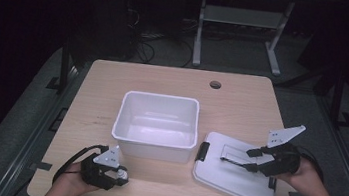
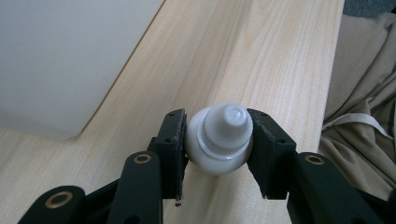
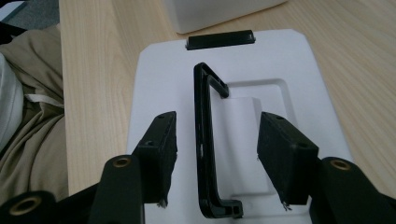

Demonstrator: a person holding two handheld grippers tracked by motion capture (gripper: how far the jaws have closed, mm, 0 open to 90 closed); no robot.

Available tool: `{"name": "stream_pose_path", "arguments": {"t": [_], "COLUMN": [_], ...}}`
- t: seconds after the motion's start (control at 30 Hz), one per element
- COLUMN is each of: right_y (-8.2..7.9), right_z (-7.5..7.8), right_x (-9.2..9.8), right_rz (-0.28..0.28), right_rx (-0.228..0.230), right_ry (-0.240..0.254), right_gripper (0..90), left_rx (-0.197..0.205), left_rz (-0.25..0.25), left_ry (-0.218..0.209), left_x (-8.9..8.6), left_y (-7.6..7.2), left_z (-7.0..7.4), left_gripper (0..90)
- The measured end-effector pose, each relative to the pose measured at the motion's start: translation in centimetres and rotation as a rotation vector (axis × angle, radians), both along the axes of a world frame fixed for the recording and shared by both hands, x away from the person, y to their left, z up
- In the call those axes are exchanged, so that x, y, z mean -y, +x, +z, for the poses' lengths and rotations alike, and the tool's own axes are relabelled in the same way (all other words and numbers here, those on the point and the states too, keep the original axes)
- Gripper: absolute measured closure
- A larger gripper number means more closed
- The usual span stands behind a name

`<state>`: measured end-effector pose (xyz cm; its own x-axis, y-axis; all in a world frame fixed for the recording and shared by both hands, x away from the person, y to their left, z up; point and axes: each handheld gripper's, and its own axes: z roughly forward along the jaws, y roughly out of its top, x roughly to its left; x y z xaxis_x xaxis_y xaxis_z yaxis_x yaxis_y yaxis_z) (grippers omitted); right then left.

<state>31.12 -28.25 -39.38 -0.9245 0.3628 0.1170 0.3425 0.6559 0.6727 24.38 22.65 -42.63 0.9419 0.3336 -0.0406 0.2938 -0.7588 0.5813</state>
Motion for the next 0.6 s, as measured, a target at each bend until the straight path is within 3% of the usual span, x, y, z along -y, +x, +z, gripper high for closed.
{"name": "stream_pose_path", "arguments": {"t": [0.6], "right_y": [-0.1], "right_z": [0.0], "right_x": [0.1], "right_rz": [-0.005], "right_rx": [-0.001], "right_ry": [0.004], "right_gripper": [46.7], "left_rx": [0.032], "left_rz": [0.000], "left_ry": [-0.006], "left_x": [-0.7], "left_y": [-0.8], "left_z": [2.5], "left_gripper": [59.6]}}
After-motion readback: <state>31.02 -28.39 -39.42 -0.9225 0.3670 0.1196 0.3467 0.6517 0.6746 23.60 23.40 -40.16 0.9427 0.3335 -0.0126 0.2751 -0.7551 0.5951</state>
